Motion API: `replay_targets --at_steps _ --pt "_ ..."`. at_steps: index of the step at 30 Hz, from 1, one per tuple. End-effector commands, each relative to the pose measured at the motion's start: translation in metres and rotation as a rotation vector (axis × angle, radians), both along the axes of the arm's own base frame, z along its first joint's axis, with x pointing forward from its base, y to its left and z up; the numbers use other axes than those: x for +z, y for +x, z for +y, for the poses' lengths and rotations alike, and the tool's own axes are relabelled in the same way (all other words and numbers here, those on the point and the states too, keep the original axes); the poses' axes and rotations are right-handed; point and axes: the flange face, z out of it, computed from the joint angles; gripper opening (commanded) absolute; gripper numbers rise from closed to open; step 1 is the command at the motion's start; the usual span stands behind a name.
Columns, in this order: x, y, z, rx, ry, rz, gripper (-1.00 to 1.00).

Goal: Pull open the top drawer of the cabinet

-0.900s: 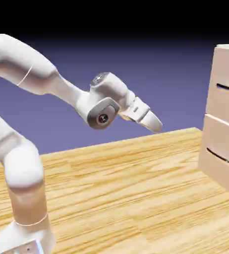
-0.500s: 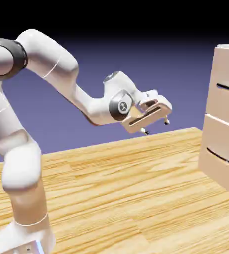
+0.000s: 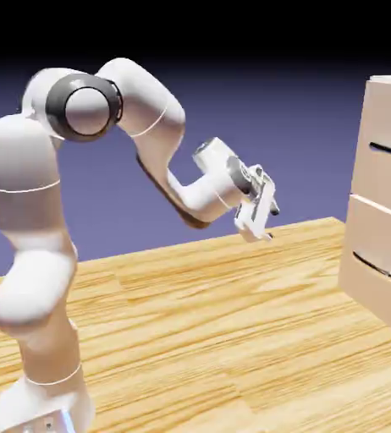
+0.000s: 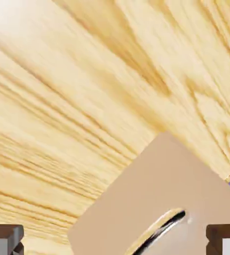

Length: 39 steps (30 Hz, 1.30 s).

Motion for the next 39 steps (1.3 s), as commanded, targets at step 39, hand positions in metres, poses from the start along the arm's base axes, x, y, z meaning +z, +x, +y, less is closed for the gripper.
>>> replay_targets --at_steps 39 --pt "0.120 0.178 -0.117 0.946 -1.961 -0.393 0.00"
